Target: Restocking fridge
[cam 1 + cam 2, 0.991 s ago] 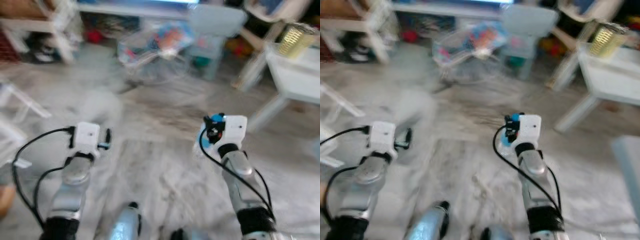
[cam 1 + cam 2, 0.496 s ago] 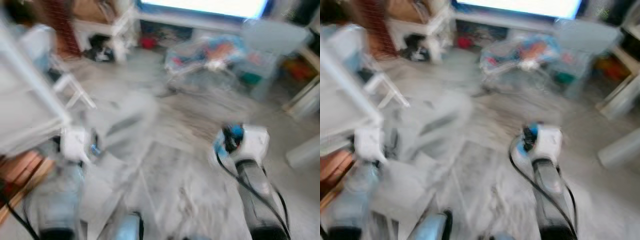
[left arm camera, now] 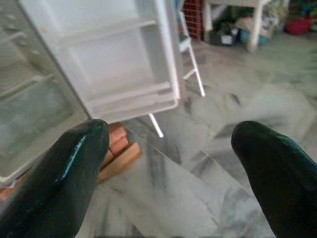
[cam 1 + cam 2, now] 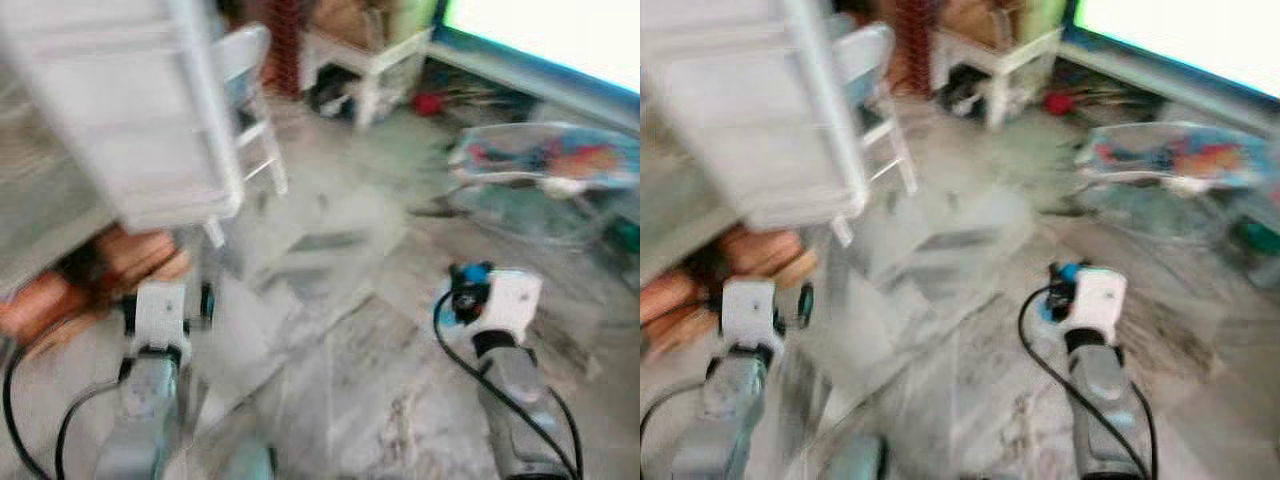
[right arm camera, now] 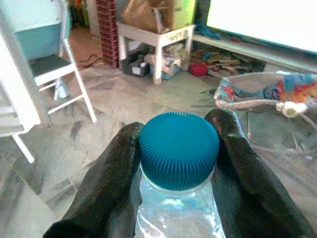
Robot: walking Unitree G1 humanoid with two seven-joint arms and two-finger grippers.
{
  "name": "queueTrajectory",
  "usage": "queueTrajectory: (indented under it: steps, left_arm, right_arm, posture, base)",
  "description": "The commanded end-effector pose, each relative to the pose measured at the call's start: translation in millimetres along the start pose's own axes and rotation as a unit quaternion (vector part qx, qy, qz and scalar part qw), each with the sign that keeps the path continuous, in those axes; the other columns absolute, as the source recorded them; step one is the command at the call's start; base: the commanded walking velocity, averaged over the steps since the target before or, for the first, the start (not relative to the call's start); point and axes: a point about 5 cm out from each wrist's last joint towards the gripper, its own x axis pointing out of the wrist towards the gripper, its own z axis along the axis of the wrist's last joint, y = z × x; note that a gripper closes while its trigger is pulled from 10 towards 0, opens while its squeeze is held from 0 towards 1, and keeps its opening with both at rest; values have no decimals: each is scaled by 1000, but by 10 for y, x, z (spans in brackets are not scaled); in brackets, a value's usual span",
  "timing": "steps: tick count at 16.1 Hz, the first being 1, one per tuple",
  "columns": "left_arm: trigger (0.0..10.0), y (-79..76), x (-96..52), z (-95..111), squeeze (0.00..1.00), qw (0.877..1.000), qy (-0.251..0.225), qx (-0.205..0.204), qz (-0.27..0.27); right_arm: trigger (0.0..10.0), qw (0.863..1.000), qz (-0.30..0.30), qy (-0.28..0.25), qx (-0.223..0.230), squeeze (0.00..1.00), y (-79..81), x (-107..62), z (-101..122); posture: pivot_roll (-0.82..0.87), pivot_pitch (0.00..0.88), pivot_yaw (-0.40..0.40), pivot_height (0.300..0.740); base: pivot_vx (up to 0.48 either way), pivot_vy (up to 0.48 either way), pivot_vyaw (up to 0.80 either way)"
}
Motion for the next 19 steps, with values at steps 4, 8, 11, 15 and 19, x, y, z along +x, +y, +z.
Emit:
queueTrajectory:
  steps: [4,8,11,15,19]
  left_arm:
    - [10000,-30,29,102,0,1000,-7,11,-16]
    - [10000,-175,108,92,0,997,-13,36,-62]
    - [10000,-224,223,126,0,996,-23,43,-73]
    - [10000,-187,-115,-56,0,999,3,19,-41]
    - [10000,-111,-311,-113,0,1000,1,-2,3]
  right_arm:
    - [10000,999,-2,-48,-4,0,57,81,216]
    - [10000,999,-29,-35,-7,0,12,1,90]
    - [10000,999,-26,-16,-27,0,30,-35,-22]
    - [10000,998,-33,-13,-61,0,-78,-189,-17]
    - [10000,998,0,1,-59,0,-136,-268,-27]
  posture:
    - [125,111,-1,740]
    - [86,70,52,740]
    - [83,30,3,740]
    - [83,92,-20,740]
    - [100,126,-81,740]
  base:
    - [0,0,0]
    - [0,0,0]
    - [0,0,0]
    - [0,0,0]
    - [0,0,0]
